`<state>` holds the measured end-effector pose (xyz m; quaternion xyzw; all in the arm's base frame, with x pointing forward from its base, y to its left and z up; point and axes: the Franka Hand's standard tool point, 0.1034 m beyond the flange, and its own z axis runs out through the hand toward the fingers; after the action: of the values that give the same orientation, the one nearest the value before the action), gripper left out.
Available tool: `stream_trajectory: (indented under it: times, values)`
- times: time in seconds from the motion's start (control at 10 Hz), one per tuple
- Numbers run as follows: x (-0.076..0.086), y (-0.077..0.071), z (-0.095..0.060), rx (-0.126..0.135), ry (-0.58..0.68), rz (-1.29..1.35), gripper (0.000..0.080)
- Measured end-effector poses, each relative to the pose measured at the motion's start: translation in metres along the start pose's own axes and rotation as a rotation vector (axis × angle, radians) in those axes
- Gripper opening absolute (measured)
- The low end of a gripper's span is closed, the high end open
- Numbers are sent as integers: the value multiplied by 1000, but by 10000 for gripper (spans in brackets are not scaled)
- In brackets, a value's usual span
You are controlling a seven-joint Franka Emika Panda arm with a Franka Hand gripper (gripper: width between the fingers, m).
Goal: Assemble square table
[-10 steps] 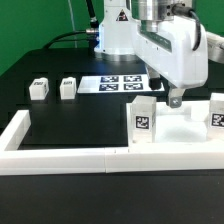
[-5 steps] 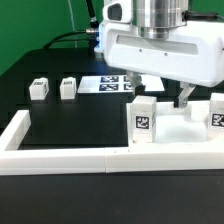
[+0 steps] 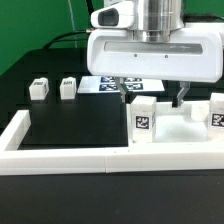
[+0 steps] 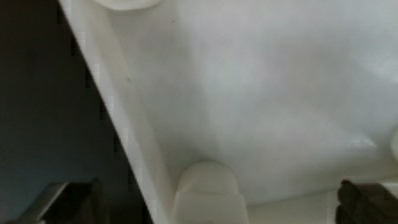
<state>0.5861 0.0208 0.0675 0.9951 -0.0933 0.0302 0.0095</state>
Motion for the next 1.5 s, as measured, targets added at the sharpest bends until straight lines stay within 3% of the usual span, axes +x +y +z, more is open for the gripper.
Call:
stream_trajectory:
  times: [0.2, 0.3, 0.5, 0.7, 0.9, 1.1, 1.2, 1.4, 1.5]
  values:
    - [1, 5, 1, 0, 5, -132, 649]
    - [-3, 18, 5, 7, 22, -136, 649]
    - [-17, 38, 26, -8, 10, -139, 649]
    - [-23, 41, 48, -19, -3, -138, 649]
    - [-23, 44, 56, -25, -1, -140, 649]
    - [-23, 44, 56, -25, -1, -139, 383]
    - [-23, 44, 56, -25, -1, -139, 383]
    - [-23, 44, 56, -25, -1, -139, 75]
    - [-23, 44, 56, -25, -2, -141, 75]
